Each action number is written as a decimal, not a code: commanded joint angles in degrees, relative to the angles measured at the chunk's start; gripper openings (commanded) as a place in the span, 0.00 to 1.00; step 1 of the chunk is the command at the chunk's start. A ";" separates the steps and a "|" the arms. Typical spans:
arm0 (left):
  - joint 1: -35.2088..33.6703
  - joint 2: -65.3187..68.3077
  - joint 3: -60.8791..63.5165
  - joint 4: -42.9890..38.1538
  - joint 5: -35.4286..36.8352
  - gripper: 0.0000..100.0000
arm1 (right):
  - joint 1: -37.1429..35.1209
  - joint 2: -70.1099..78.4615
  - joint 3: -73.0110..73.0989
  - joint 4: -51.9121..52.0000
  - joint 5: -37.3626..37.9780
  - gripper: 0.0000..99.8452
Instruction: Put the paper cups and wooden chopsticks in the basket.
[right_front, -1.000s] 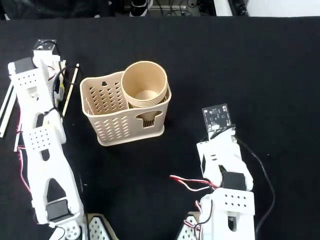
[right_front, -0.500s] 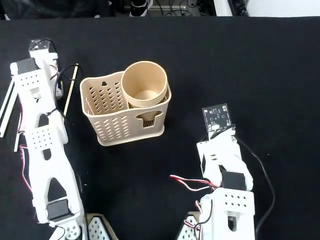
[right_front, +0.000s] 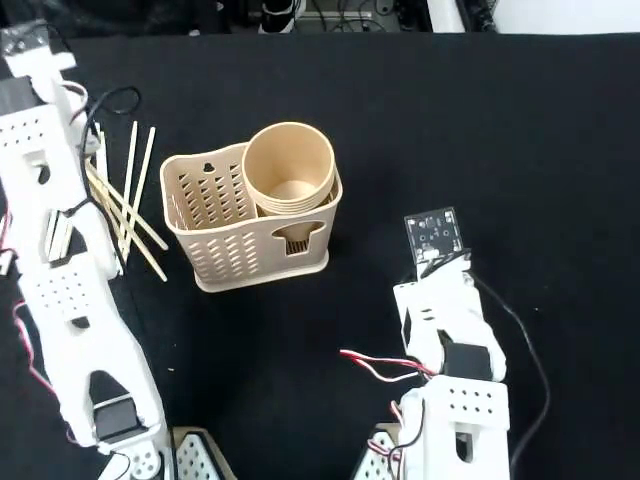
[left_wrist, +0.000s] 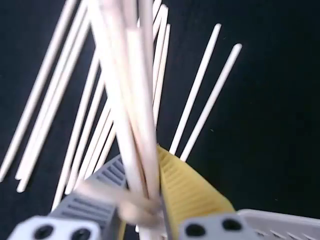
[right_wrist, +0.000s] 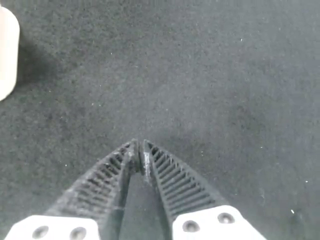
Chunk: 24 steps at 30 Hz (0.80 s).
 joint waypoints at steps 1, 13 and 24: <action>0.66 -12.31 3.03 0.26 0.70 0.03 | 0.44 -0.66 0.04 -1.05 0.44 0.02; 0.66 -29.01 4.00 0.26 4.66 0.03 | 0.53 -0.66 0.04 -1.05 0.44 0.02; 2.59 -41.23 4.00 0.26 6.07 0.03 | 0.53 -0.66 0.04 -0.88 0.44 0.02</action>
